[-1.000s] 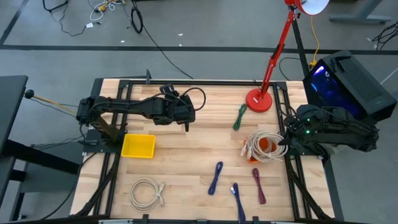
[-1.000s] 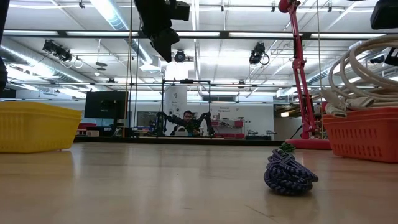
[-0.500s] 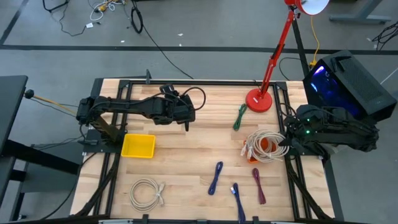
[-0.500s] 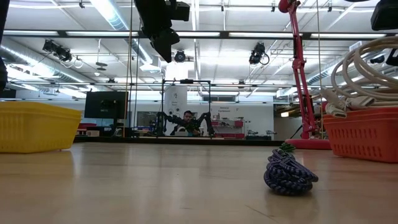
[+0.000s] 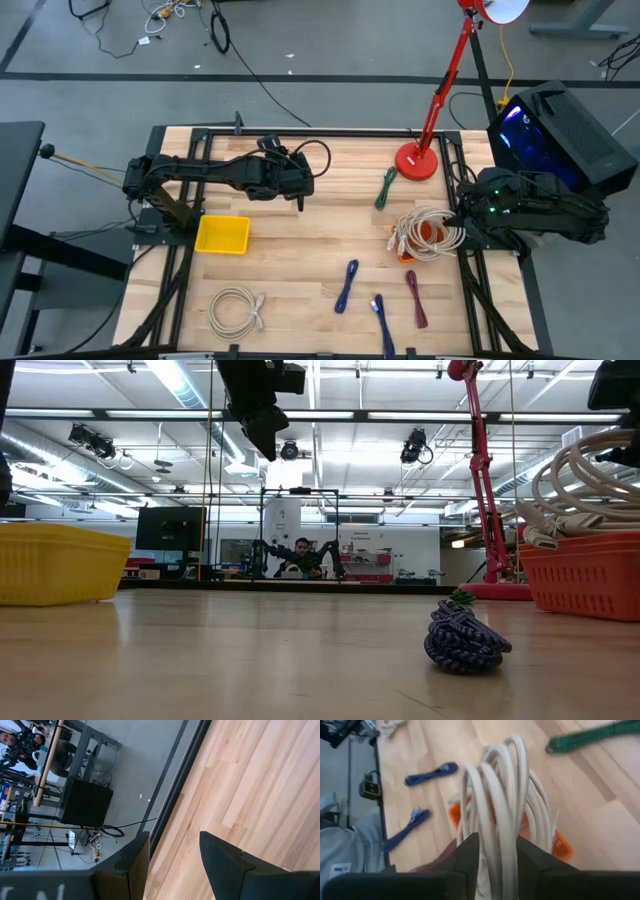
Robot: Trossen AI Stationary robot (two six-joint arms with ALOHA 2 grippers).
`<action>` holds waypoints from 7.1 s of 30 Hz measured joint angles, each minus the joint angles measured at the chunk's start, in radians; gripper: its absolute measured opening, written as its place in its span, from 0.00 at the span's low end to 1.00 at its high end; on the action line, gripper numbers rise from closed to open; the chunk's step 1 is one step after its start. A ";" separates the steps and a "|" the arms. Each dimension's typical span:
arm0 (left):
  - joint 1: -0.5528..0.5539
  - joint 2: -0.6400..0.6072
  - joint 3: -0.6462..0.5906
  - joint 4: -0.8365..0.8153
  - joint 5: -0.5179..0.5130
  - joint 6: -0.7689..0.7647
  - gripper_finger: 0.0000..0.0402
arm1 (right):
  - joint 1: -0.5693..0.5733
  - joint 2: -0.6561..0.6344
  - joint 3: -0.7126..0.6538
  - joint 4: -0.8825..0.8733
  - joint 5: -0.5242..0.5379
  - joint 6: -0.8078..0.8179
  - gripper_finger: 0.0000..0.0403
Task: Pick & Place USB Port
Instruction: Put the brown HDMI cable into the orange bin
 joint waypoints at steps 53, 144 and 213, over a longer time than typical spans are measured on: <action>-0.121 -0.001 -0.098 -0.075 0.381 -0.094 0.44 | 0.000 0.168 -0.210 1.093 0.116 -0.364 0.47; -0.668 0.073 0.042 -0.427 -0.056 -0.797 0.06 | 0.000 0.339 -0.296 1.284 0.036 -0.320 0.47; -0.156 0.158 0.036 1.015 -0.132 0.551 0.06 | -0.004 0.614 -0.295 1.850 0.046 -0.422 0.16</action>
